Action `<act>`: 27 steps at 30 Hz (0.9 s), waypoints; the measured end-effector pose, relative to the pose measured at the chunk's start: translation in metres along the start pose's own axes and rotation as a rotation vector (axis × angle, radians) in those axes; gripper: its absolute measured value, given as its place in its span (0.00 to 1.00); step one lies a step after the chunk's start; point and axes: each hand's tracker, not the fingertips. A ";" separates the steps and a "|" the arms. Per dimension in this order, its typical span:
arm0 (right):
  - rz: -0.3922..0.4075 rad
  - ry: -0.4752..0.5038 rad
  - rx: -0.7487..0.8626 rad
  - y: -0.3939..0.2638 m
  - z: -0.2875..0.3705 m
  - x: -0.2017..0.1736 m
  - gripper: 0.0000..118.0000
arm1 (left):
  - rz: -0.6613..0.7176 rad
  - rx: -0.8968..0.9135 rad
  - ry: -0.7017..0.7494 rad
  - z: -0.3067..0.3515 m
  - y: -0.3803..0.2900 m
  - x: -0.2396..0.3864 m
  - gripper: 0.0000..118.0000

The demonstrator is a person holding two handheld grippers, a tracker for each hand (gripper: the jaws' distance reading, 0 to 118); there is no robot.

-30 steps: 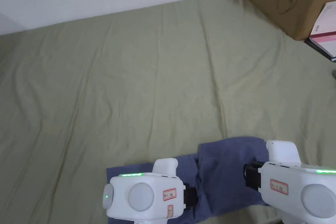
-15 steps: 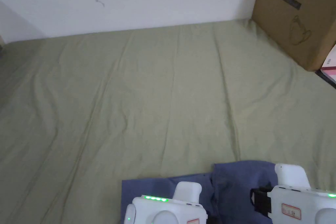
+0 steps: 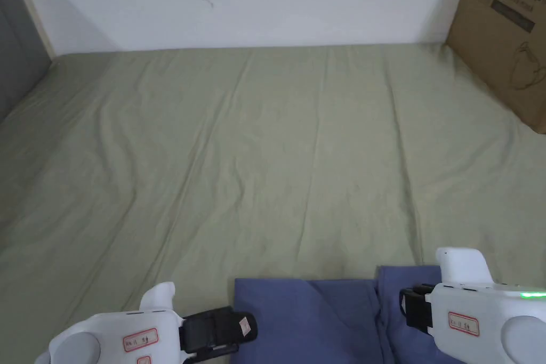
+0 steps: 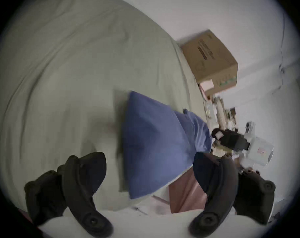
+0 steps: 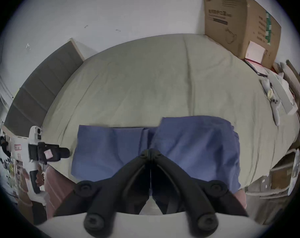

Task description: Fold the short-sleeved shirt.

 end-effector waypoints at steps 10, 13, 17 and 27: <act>0.051 0.026 -0.046 0.000 -0.015 -0.021 0.01 | 0.274 -0.050 -0.331 -0.054 0.011 -0.030 0.91; 0.057 0.019 -0.067 -0.003 -0.019 -0.021 0.01 | 0.319 -0.116 -0.236 -0.067 0.015 -0.029 0.31; 0.055 0.011 -0.077 -0.004 -0.020 -0.019 0.01 | 0.177 -0.146 -0.237 -0.057 0.020 -0.034 0.10; 0.036 -0.008 -0.065 0.003 -0.018 -0.015 0.01 | -0.016 -0.149 -0.021 0.031 0.045 -0.054 0.10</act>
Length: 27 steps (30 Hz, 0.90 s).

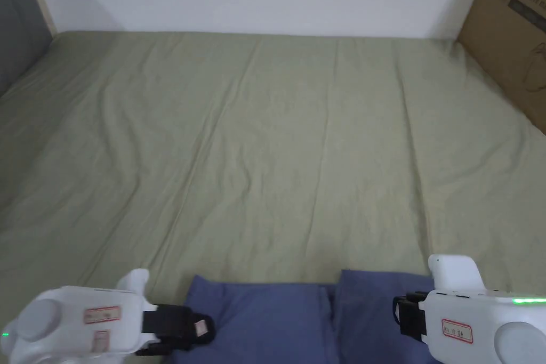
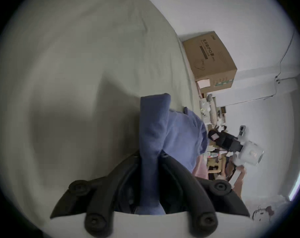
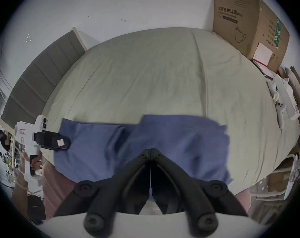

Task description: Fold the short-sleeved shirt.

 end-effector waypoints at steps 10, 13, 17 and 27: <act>-0.040 -0.005 0.003 -0.008 -0.004 0.013 0.01 | 0.042 0.109 0.313 0.114 0.013 -0.039 0.10; -0.058 0.000 -0.003 -0.011 -0.006 0.017 0.01 | 0.044 0.123 0.317 0.109 0.007 0.001 0.10; -0.057 -0.006 -0.003 -0.011 -0.004 0.024 0.01 | 0.065 0.152 0.418 0.102 0.018 0.031 0.10; -0.132 -0.073 0.067 -0.015 0.018 0.063 0.01 | -0.136 0.141 0.285 0.039 0.019 0.171 0.10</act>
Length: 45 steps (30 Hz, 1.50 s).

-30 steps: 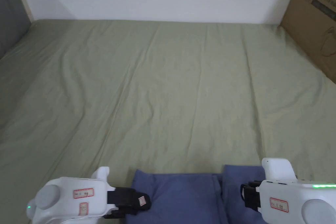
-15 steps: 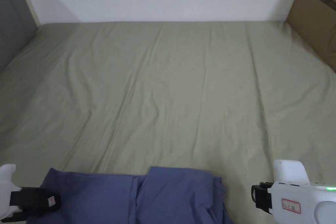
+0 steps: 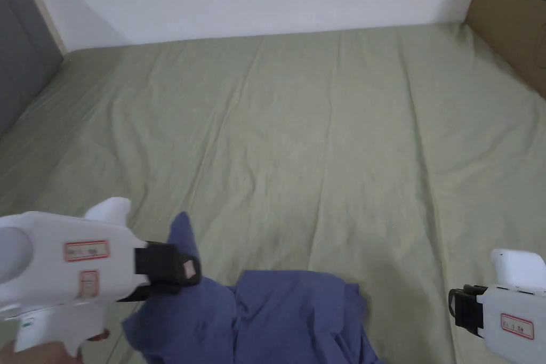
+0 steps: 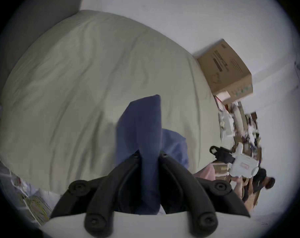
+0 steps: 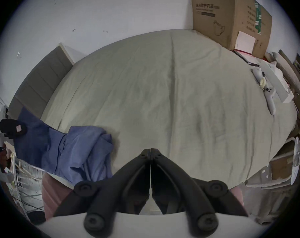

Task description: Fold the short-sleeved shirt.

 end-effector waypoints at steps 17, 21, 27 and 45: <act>-0.161 -0.070 -0.027 -0.033 0.020 0.071 0.01 | -0.164 -0.227 -0.146 -0.135 -0.025 0.076 0.93; -0.163 -0.054 -0.025 -0.033 0.018 0.067 0.01 | -0.084 -0.095 -0.075 -0.098 -0.019 0.051 0.79; -0.151 -0.019 -0.032 -0.030 0.007 0.052 0.01 | -0.031 -0.108 -0.023 -0.118 -0.036 0.019 0.02; -0.119 -0.013 -0.088 -0.036 -0.008 0.066 0.01 | -0.213 -0.289 -0.140 -0.206 -0.079 0.103 0.00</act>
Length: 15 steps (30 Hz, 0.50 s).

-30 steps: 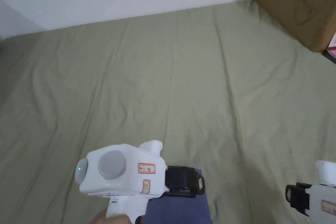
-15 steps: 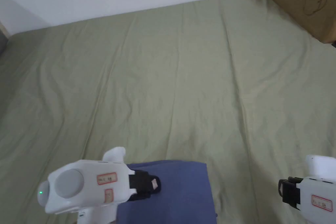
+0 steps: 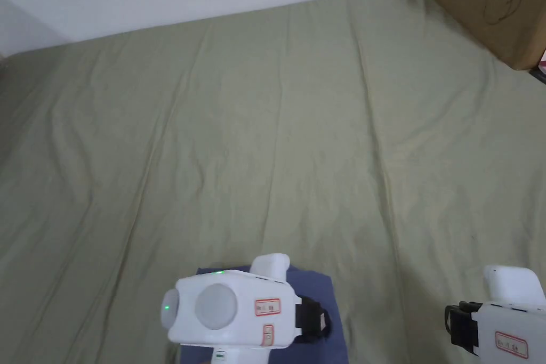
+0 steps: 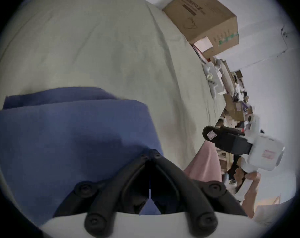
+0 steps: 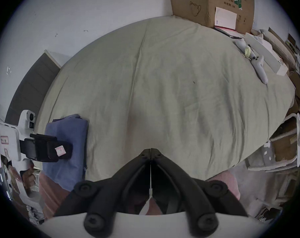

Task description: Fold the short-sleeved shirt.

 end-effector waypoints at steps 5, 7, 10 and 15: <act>0.005 0.003 -0.003 -0.001 0.000 0.000 0.01 | -0.028 -0.052 -0.048 -0.027 0.005 0.006 0.00; 0.008 0.004 -0.002 -0.001 0.000 -0.001 0.01 | -0.078 -0.095 -0.036 -0.043 0.007 0.007 0.00; 0.014 0.004 0.001 0.000 0.003 -0.007 0.01 | -0.014 -0.097 -0.068 -0.048 0.011 0.001 0.00; 0.048 0.049 0.028 0.009 0.016 -0.024 0.01 | -0.016 0.070 -0.099 0.019 0.010 -0.010 0.00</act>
